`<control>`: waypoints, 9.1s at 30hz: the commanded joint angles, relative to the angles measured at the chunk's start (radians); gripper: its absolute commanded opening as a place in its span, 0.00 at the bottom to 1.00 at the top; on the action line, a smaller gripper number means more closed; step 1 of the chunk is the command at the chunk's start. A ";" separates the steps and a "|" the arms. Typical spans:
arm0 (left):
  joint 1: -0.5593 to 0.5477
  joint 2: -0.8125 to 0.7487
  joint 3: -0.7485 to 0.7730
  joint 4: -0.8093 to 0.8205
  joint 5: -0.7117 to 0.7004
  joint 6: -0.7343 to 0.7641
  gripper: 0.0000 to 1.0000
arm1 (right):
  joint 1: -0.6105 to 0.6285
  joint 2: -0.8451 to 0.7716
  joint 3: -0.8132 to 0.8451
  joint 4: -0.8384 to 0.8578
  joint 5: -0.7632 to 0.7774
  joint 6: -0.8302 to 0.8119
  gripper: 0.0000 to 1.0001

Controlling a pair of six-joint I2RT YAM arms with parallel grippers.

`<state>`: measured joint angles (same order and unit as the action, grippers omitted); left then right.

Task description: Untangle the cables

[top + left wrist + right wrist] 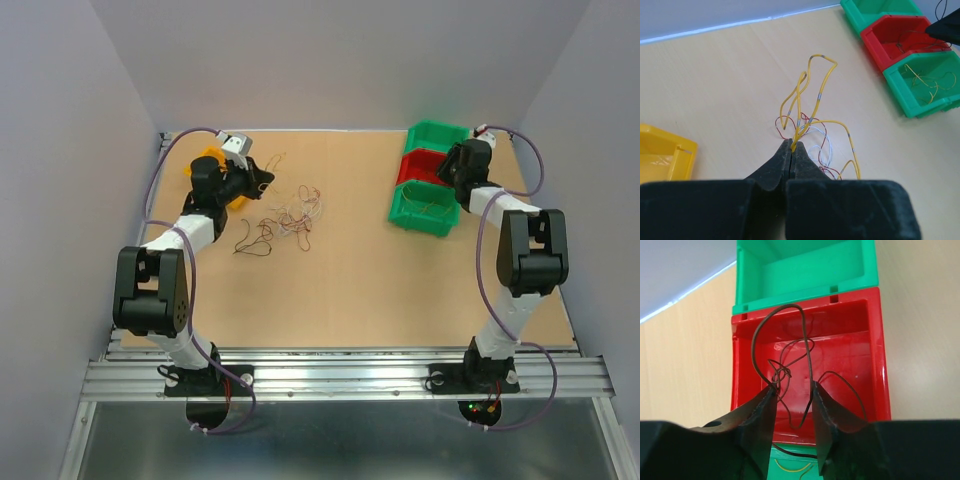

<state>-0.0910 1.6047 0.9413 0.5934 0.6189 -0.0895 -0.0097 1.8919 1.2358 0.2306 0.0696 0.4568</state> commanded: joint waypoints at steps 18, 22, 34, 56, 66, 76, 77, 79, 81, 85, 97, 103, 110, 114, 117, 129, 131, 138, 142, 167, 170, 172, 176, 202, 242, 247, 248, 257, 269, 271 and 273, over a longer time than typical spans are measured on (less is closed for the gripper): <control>-0.056 -0.131 -0.047 0.029 -0.050 0.074 0.00 | 0.066 -0.205 -0.033 -0.066 0.280 -0.064 0.73; -0.067 -0.143 -0.053 0.029 -0.057 0.085 0.00 | 0.066 -0.201 -0.032 -0.068 0.257 -0.063 0.60; -0.133 -0.149 -0.039 -0.021 0.016 0.160 0.00 | 0.339 -0.260 -0.099 0.180 -0.644 -0.362 1.00; -0.245 -0.198 -0.059 -0.066 -0.054 0.258 0.00 | 0.441 -0.189 -0.102 0.527 -0.728 -0.032 1.00; -0.254 -0.206 -0.047 -0.106 0.146 0.277 0.00 | 0.508 -0.134 -0.053 0.483 -0.709 -0.159 0.99; -0.279 -0.246 -0.053 -0.162 0.277 0.346 0.07 | 0.516 -0.132 -0.070 0.500 -0.665 -0.196 0.06; -0.279 -0.246 -0.053 -0.162 0.265 0.346 0.12 | 0.516 -0.143 -0.085 0.516 -0.633 -0.196 0.01; -0.279 -0.247 -0.052 -0.161 0.216 0.341 0.23 | 0.516 -0.184 -0.125 0.527 -0.564 -0.198 0.01; -0.279 -0.246 -0.052 -0.156 0.177 0.332 0.34 | 0.514 -0.217 -0.153 0.521 -0.501 -0.198 0.01; -0.276 -0.224 -0.042 -0.149 0.130 0.315 0.58 | 0.491 -0.321 -0.229 0.490 -0.360 -0.221 0.00; -0.246 -0.207 -0.032 -0.136 0.091 0.290 0.70 | 0.156 -0.424 -0.341 0.427 -0.300 -0.075 0.01; -0.248 -0.232 -0.052 -0.124 0.081 0.306 0.70 | 0.109 -0.331 -0.311 0.427 -0.229 -0.076 0.00; -0.248 -0.221 -0.050 -0.121 0.085 0.306 0.70 | 0.111 -0.292 -0.389 0.497 -0.189 -0.101 0.01; -0.246 -0.220 -0.049 -0.121 0.087 0.307 0.70 | 0.111 -0.297 -0.450 0.526 -0.107 -0.093 0.01; -0.246 -0.224 -0.052 -0.121 0.088 0.309 0.70 | 0.111 -0.341 -0.493 0.524 -0.015 -0.083 0.01; -0.247 -0.223 -0.053 -0.122 0.096 0.313 0.70 | 0.111 -0.312 -0.428 0.270 0.326 -0.041 0.01; -0.248 -0.224 -0.053 -0.122 0.096 0.313 0.70 | 0.111 -0.283 -0.395 0.184 0.412 -0.020 0.01; -0.248 -0.221 -0.053 -0.122 0.096 0.320 0.70 | 0.109 -0.300 -0.386 0.116 0.524 0.017 0.01; -0.248 -0.218 -0.052 -0.122 0.096 0.320 0.70 | 0.111 -0.326 -0.392 0.110 0.497 0.000 0.01; -0.248 -0.215 -0.044 -0.135 0.105 0.324 0.70 | 0.186 -0.147 -0.010 -0.453 0.440 -0.092 0.42; -0.248 -0.218 -0.044 -0.135 0.101 0.324 0.70 | 0.188 -0.206 -0.016 -0.453 0.457 -0.087 0.48; -0.248 -0.221 -0.045 -0.136 0.093 0.326 0.70 | 0.189 -0.261 -0.025 -0.455 0.460 -0.086 0.56; -0.248 -0.224 -0.045 -0.136 0.067 0.329 0.70 | 0.195 -0.306 -0.044 -0.452 0.450 -0.078 0.65; -0.073 -0.101 0.071 -0.185 -0.174 0.135 0.72 | 0.548 0.162 0.298 -0.208 -0.248 -0.279 0.55; -0.144 0.195 0.280 -0.392 -0.241 0.211 0.69 | 0.579 0.036 0.129 0.132 -0.188 -0.155 0.56; -0.144 0.212 0.298 -0.408 -0.257 0.205 0.68 | 0.577 0.171 0.270 0.072 -0.197 -0.139 0.57; -0.144 0.216 0.300 -0.409 -0.277 0.200 0.68 | 0.579 0.203 0.287 0.066 -0.198 -0.136 0.57; -0.124 0.204 0.303 -0.408 -0.309 0.165 0.68 | 0.577 0.312 0.399 0.047 -0.231 -0.104 0.57; -0.124 0.221 0.318 -0.422 -0.297 0.169 0.65 | 0.579 0.443 0.541 -0.023 -0.243 -0.089 0.54; -0.124 0.219 0.315 -0.422 -0.295 0.169 0.65 | 0.579 0.443 0.541 -0.028 -0.237 -0.092 0.54; -0.124 0.219 0.317 -0.422 -0.295 0.171 0.65 | 0.579 0.441 0.542 -0.031 -0.231 -0.092 0.52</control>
<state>-0.2184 1.8297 1.2114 0.1635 0.3145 0.0841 0.5636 2.3310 1.7180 0.2050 -0.1658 0.3614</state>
